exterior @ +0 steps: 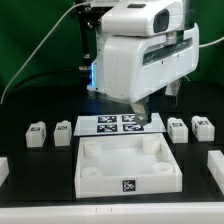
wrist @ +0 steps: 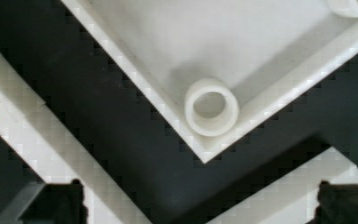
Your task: Assemble one leg
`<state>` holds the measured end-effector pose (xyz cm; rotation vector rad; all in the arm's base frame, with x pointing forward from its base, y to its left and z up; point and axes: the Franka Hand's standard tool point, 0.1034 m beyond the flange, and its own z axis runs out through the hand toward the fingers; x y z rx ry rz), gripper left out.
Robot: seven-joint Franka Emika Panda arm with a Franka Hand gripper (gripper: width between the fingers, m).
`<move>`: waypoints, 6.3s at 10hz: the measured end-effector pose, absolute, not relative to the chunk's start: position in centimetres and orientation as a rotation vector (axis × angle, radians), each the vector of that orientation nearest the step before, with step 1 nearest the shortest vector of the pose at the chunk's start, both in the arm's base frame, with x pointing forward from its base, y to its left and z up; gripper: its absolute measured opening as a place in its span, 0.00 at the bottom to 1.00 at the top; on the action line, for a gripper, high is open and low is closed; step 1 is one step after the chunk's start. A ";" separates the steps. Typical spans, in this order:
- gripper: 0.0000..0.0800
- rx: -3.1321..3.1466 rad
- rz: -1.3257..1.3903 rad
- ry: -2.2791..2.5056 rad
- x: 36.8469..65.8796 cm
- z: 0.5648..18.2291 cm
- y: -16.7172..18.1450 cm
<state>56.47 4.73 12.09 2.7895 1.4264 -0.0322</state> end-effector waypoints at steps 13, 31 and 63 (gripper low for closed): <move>0.81 2.397 -0.029 2.003 51.1 11.7 2.4; 0.09 2.301 0.002 2.198 43.7 0.6 -0.7; 0.81 2.310 0.105 2.213 49.0 0.4 5.8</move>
Offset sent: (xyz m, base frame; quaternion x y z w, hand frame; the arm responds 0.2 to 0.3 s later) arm 0.0000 0.0000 0.0000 0.0000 0.0000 0.0000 1.0000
